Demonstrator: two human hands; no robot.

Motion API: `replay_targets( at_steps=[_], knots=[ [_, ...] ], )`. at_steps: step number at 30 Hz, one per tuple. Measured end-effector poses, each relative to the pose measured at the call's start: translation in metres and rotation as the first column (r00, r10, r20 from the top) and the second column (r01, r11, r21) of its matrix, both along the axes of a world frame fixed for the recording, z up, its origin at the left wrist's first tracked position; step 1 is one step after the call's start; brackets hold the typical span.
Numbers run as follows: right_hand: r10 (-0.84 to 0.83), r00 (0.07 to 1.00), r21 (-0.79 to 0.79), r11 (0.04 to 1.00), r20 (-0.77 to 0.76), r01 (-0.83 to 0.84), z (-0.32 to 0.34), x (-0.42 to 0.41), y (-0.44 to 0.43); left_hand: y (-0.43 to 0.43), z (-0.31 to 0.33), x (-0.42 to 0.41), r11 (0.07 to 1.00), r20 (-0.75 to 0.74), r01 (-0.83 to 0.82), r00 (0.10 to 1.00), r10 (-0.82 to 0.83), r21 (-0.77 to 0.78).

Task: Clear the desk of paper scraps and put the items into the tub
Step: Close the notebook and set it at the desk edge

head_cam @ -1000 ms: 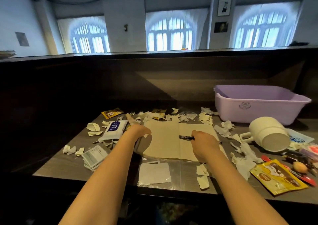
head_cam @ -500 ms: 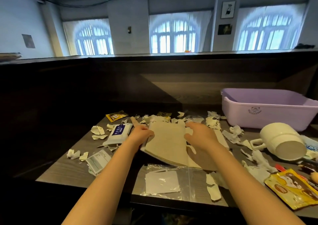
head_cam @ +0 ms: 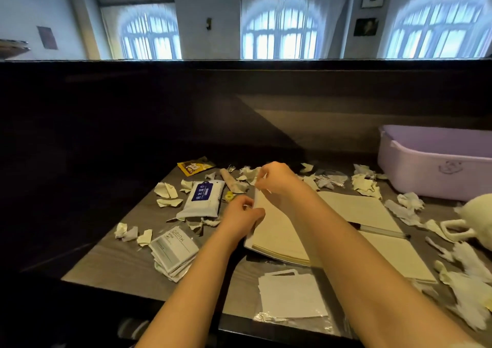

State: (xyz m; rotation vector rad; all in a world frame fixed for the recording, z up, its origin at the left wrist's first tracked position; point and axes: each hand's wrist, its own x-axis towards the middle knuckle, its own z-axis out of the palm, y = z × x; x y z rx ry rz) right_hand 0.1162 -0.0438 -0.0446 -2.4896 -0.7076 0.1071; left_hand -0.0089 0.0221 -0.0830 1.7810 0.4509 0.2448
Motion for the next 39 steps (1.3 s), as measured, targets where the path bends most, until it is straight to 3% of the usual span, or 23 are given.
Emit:
replay_targets(
  at_steps=[6,9,12,19,31,36,39],
  knots=[
    [-0.111,0.986,0.039,0.994,0.124,0.107,0.003,0.024,0.004,0.002,-0.005,0.004,0.999,-0.018,-0.018,1.0,0.018,0.029],
    [-0.125,0.976,-0.047,0.99,0.177,0.135,0.007,0.038,-0.013,0.002,-0.004,0.003,0.999,-0.033,-0.003,0.999,0.004,0.034],
    [-0.078,0.984,-0.154,0.983,0.159,0.103,0.003,0.038,-0.025,0.002,-0.003,0.002,0.999,-0.025,0.001,1.0,0.0,0.039],
    [-0.091,0.993,0.054,0.995,0.081,0.086,0.018,0.016,-0.071,-0.001,-0.001,-0.001,0.996,-0.035,0.003,0.999,0.0,0.091],
    [-0.097,0.995,-0.14,0.985,0.016,0.099,-0.007,-0.04,-0.202,-0.028,0.066,-0.008,0.965,-0.035,0.006,0.999,0.003,0.26],
    [-0.118,0.987,-0.102,0.986,0.106,0.129,-0.019,-0.051,-0.207,-0.063,0.1,0.005,0.978,0.012,0.073,0.997,-0.077,0.196],
    [-0.129,0.99,-0.053,0.99,0.064,0.133,-0.015,-0.052,-0.209,-0.088,0.109,0.012,0.977,0.039,0.149,0.987,-0.156,0.154]
  ],
)
